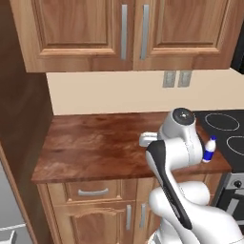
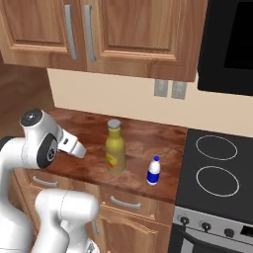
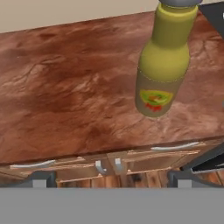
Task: Place the drinks on the dining counter in a tight cluster.
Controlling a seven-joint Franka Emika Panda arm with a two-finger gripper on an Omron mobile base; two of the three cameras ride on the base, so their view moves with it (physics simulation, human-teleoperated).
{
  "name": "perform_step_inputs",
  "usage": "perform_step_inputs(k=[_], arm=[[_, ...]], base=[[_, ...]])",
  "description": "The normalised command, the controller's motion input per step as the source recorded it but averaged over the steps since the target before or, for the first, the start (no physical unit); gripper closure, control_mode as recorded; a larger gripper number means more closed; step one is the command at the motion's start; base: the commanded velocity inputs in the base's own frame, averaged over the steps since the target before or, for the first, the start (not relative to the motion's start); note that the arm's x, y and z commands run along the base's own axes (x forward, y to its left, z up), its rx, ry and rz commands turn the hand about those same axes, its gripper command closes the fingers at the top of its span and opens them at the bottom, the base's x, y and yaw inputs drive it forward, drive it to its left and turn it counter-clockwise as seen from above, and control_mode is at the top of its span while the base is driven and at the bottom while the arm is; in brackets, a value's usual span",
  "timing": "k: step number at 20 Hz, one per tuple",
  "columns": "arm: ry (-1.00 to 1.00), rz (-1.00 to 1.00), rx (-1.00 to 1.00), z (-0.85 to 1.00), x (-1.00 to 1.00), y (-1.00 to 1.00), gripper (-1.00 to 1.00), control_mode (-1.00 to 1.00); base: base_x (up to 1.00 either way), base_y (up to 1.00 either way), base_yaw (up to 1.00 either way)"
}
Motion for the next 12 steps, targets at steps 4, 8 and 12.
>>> perform_step_inputs(k=[4, 8, 12], arm=[[0.0, 0.0, 0.0, 0.0, 0.0, 0.0, -1.0, 1.0], [0.0, 0.0, 0.0, 0.0, 0.0, 0.0, -1.0, 1.0], [0.0, 0.0, 0.0, 0.0, 0.0, 0.0, -1.0, 1.0]], base=[[0.27, 0.0, -0.23], [0.33, 0.01, -0.2], [0.39, 0.0, -0.06]])
